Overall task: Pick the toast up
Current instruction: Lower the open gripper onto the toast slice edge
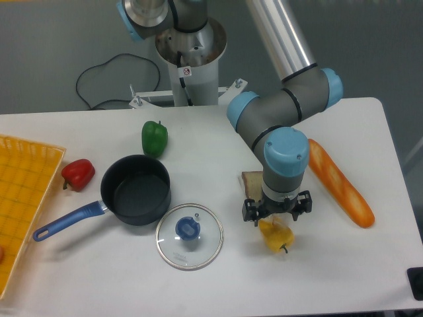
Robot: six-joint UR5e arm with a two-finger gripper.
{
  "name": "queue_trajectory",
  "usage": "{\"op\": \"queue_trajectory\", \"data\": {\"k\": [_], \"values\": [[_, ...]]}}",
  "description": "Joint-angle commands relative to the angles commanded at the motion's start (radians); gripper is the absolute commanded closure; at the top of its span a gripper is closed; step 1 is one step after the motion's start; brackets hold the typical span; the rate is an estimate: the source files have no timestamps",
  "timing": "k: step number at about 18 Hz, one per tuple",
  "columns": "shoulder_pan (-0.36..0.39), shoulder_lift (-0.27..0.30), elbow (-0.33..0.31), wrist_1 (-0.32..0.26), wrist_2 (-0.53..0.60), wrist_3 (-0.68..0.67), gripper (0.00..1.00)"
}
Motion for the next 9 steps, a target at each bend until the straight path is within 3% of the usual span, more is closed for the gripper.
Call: {"op": "queue_trajectory", "data": {"k": [9], "values": [[0.002,-0.017,0.003,0.0,-0.003,0.0,0.0]]}}
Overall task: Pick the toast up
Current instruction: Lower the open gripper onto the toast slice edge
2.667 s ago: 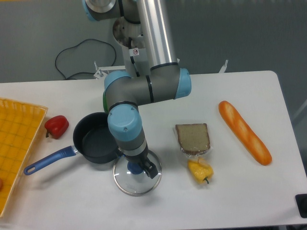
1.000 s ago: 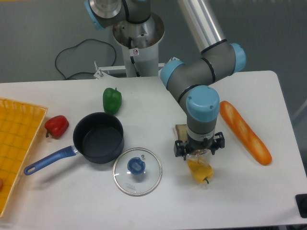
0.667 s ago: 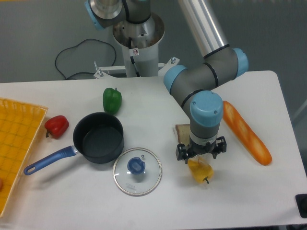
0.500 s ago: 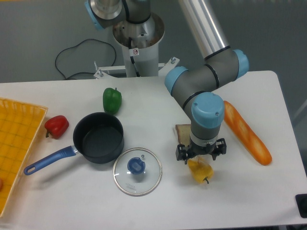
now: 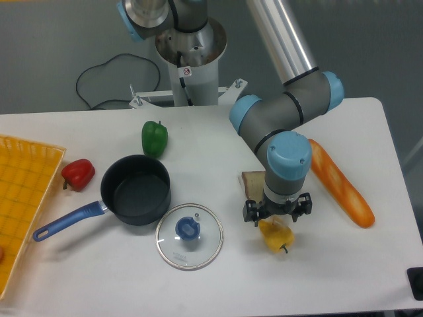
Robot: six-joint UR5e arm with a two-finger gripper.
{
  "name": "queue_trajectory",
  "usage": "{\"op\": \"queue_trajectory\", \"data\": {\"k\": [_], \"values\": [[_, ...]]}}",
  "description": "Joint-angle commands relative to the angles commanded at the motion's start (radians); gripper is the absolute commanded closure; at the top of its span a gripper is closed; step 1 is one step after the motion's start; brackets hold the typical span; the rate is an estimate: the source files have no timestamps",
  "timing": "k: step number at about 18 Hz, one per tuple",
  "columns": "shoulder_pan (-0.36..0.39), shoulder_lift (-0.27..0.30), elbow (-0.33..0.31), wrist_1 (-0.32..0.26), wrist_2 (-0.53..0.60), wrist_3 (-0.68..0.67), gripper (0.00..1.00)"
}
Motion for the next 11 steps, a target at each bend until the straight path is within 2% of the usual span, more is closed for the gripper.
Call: {"op": "queue_trajectory", "data": {"k": [4,11], "values": [[0.009,0.002,0.002,0.0,-0.029,-0.005,0.12],[0.012,0.003,0.011,0.002,-0.034,-0.011,0.12]]}}
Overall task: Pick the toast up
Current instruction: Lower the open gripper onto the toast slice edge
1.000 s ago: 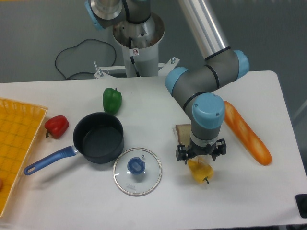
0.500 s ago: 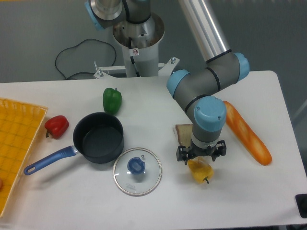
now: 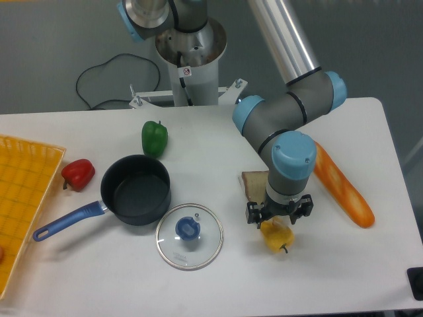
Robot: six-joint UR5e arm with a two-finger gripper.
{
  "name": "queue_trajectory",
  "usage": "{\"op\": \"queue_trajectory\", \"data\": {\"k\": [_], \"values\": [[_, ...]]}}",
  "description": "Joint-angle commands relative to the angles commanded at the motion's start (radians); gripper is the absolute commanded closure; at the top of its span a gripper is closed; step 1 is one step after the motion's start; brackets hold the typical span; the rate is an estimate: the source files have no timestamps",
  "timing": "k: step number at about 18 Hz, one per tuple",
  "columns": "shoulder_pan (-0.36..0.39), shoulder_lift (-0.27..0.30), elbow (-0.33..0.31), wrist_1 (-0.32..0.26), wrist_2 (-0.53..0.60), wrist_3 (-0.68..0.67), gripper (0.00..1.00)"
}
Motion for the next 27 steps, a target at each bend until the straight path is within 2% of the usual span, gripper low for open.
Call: {"op": "queue_trajectory", "data": {"k": [9,10,11,13,18,23,25,27], "values": [[-0.002,-0.017,0.015,0.012,0.0,-0.014,0.14],[-0.002,-0.017,0.017,0.012,0.002,-0.015,0.15],[-0.002,-0.017,0.015,0.012,0.002,-0.015,0.22],[-0.002,-0.017,0.015,0.011,0.0,-0.012,0.29],[-0.003,-0.015,0.006,0.009,0.0,0.0,0.37],[-0.003,-0.009,0.005,0.003,-0.003,0.005,0.38],[-0.002,-0.006,0.005,0.002,-0.005,0.009,0.45],[-0.002,-0.006,0.005,0.0,-0.006,0.009,0.45]]}}
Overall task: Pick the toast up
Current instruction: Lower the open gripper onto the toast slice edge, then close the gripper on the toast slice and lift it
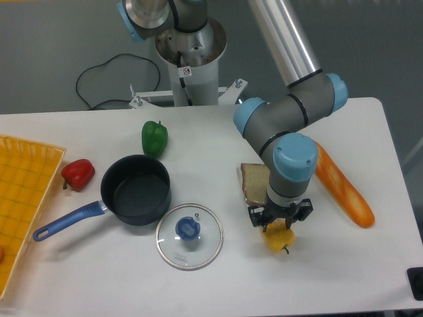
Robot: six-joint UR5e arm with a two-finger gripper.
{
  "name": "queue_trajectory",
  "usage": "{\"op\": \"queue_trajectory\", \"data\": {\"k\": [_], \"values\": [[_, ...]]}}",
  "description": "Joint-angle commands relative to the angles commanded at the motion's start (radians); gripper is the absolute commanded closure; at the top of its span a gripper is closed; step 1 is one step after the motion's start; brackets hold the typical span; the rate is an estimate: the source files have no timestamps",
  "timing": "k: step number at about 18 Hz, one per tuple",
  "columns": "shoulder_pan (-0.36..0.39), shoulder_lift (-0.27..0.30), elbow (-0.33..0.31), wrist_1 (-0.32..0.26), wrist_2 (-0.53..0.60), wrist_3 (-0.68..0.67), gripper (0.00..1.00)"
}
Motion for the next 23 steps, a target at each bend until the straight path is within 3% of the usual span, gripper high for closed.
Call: {"op": "queue_trajectory", "data": {"k": [5,9,14,21,22,23], "values": [[-0.002,0.006,-0.015,0.0,0.0,0.003,0.44],[0.0,0.026,-0.054,0.002,0.005,0.07,0.27],[-0.002,0.032,-0.074,0.002,0.005,0.087,0.2],[-0.002,0.028,-0.078,0.005,0.003,0.089,0.21],[0.0,0.028,-0.078,0.005,0.002,0.089,0.23],[0.0,0.028,-0.078,0.005,0.002,0.089,0.31]]}}
